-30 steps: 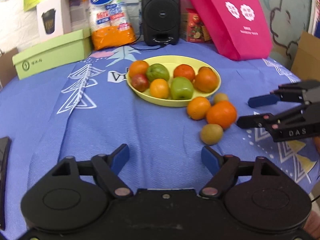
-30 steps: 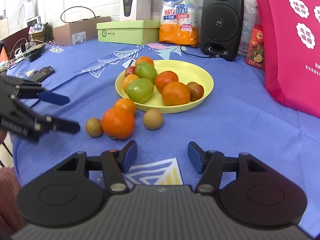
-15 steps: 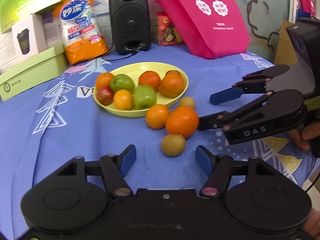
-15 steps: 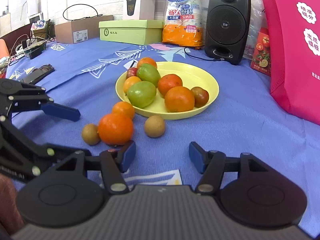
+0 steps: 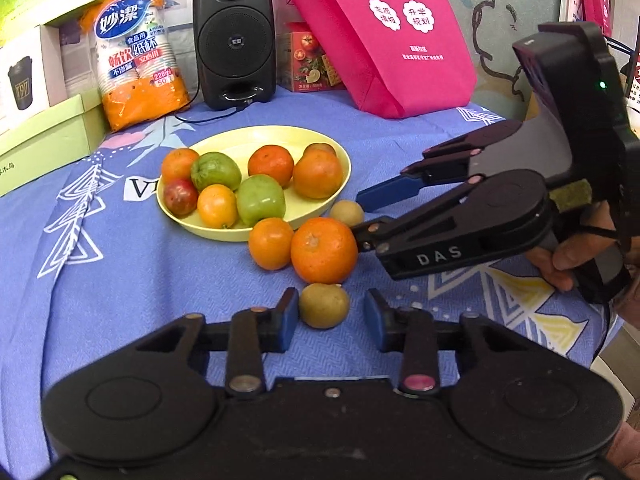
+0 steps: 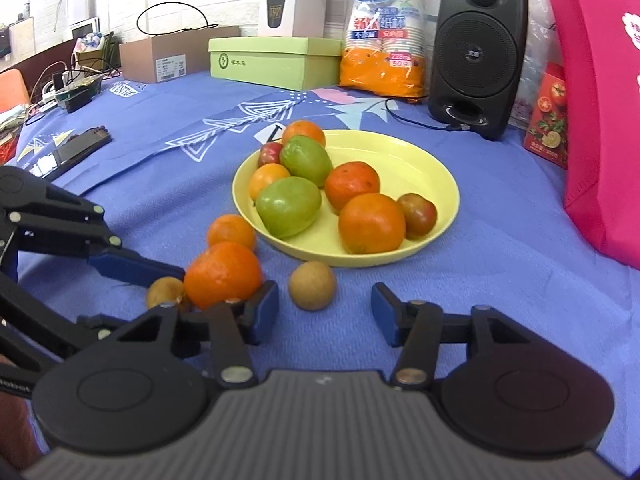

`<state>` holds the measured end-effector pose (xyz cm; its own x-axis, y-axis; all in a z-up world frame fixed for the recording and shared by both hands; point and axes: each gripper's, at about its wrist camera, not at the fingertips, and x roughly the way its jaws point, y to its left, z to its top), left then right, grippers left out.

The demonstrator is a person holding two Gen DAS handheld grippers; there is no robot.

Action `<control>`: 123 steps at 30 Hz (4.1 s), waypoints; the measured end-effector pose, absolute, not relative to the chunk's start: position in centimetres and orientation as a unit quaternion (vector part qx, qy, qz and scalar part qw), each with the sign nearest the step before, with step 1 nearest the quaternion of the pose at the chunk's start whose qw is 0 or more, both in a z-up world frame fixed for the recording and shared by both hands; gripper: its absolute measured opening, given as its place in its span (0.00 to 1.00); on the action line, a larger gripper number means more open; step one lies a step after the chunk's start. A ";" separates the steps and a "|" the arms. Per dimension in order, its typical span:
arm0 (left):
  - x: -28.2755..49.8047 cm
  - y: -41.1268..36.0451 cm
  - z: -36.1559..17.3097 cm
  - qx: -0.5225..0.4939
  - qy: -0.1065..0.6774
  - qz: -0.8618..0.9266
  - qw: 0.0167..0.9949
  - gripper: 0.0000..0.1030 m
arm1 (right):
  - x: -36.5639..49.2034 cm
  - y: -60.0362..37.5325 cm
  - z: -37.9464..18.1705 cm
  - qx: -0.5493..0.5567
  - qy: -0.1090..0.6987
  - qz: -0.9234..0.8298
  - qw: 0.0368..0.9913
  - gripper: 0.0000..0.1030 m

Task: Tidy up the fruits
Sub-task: 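Grasp a brown kiwi with the left tool while the right tool grasps another kiwi, then carry both held kiwis over the yellow plate, then open both tools to release the kiwis onto the plate, then withdraw both tools toward the last two oranges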

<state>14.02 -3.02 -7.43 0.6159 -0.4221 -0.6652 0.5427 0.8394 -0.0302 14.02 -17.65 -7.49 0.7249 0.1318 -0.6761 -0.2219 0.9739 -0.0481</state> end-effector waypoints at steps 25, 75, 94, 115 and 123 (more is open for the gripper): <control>13.3 -1.7 -7.1 0.065 0.351 -0.254 0.899 0.26 | 12.7 -17.1 -7.2 -0.058 0.355 0.093 0.928 0.24; 31.0 -2.0 -1.6 0.040 0.318 -0.204 0.925 0.27 | 16.2 -16.0 -3.1 -0.091 0.321 0.120 0.935 0.24; 35.1 -2.7 -2.9 0.057 0.334 -0.181 0.923 0.27 | 18.2 -16.2 -4.9 -0.107 0.337 0.109 0.929 0.24; 22.6 1.7 -1.6 0.015 0.314 -0.202 0.928 0.46 | 12.9 -17.8 -4.4 -0.067 0.331 0.100 0.936 0.34; 17.5 1.8 -3.5 0.012 0.334 -0.217 0.917 0.48 | 10.4 -18.1 -3.8 -0.056 0.320 0.093 0.941 0.39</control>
<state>17.52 1.84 -3.52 0.6823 -0.3902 -0.6182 0.4064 0.9054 -0.1228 10.40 -18.05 -3.84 0.7777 0.1394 -0.6130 -0.2106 0.9765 -0.0451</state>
